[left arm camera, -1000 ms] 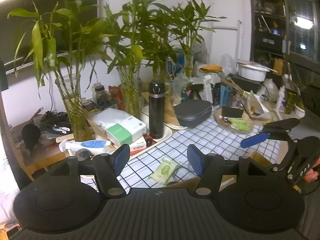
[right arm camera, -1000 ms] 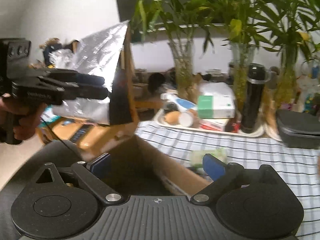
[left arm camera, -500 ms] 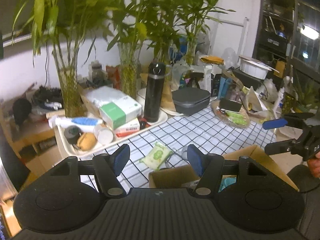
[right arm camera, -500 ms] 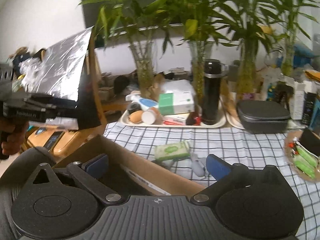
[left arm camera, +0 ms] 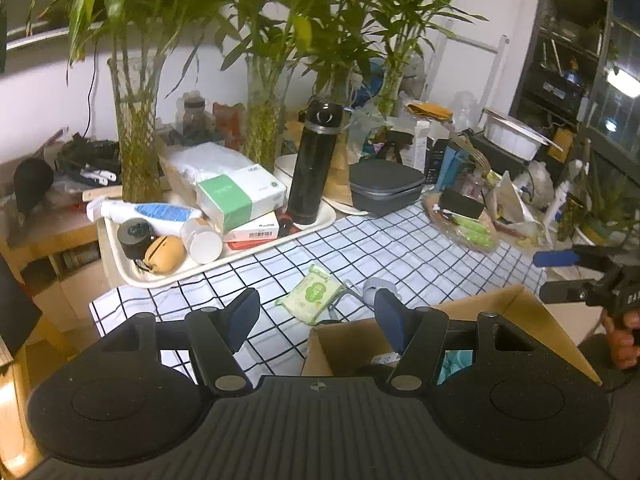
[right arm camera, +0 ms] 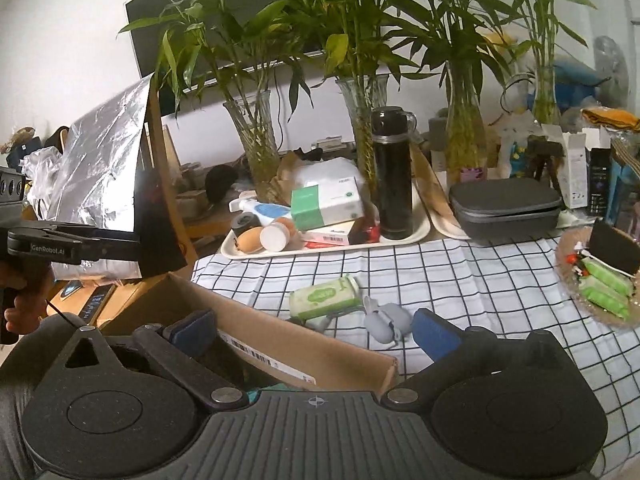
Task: Organize soft objects
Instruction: 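Move the right tool toward the green wet-wipe pack and earbud case, then grasp the grey earbud case with the right tool while the left tool grasps the green wet-wipe pack, then lift and carry the earbud case and wipe pack toward the box with both tools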
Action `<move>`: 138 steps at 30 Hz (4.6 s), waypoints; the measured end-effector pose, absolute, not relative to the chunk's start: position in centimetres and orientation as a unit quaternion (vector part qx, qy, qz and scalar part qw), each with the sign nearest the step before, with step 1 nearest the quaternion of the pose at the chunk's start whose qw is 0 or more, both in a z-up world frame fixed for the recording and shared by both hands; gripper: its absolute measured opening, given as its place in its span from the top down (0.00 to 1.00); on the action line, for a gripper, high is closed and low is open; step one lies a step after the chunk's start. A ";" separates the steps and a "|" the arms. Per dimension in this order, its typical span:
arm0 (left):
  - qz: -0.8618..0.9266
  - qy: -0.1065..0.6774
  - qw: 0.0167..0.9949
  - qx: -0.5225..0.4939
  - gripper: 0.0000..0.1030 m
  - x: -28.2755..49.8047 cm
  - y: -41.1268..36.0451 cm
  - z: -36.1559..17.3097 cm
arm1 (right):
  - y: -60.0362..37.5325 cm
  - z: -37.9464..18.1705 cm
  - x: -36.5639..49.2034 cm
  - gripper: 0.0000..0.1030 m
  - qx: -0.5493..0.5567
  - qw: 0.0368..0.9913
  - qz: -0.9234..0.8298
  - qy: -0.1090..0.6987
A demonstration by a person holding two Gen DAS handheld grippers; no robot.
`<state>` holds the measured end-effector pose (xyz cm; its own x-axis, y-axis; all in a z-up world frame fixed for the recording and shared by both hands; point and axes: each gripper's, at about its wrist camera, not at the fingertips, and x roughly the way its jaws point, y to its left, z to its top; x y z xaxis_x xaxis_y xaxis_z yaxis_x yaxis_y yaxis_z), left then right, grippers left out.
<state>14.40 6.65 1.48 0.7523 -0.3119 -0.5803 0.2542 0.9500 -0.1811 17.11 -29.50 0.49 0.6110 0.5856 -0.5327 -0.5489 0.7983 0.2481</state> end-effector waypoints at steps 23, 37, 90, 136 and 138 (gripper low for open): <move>-0.158 0.322 0.933 -0.035 0.39 21.6 7.9 -0.6 | -30.8 -1.3 24.9 0.00 0.036 0.889 0.309 0.337; -0.170 0.367 0.914 0.019 0.39 27.7 6.9 -5.7 | -31.0 -6.2 30.3 0.01 0.027 0.883 0.311 0.350; -0.299 0.407 0.851 0.144 0.54 32.2 0.6 -15.2 | -23.7 -17.0 35.7 0.46 -0.115 0.814 0.406 0.400; -0.227 0.320 0.918 0.063 0.54 24.8 3.7 -0.5 | -31.0 -4.9 31.1 0.49 0.059 0.880 0.335 0.332; -0.225 0.317 0.919 0.064 0.54 24.3 3.7 0.0 | -31.3 -4.2 30.7 0.49 0.062 0.882 0.332 0.329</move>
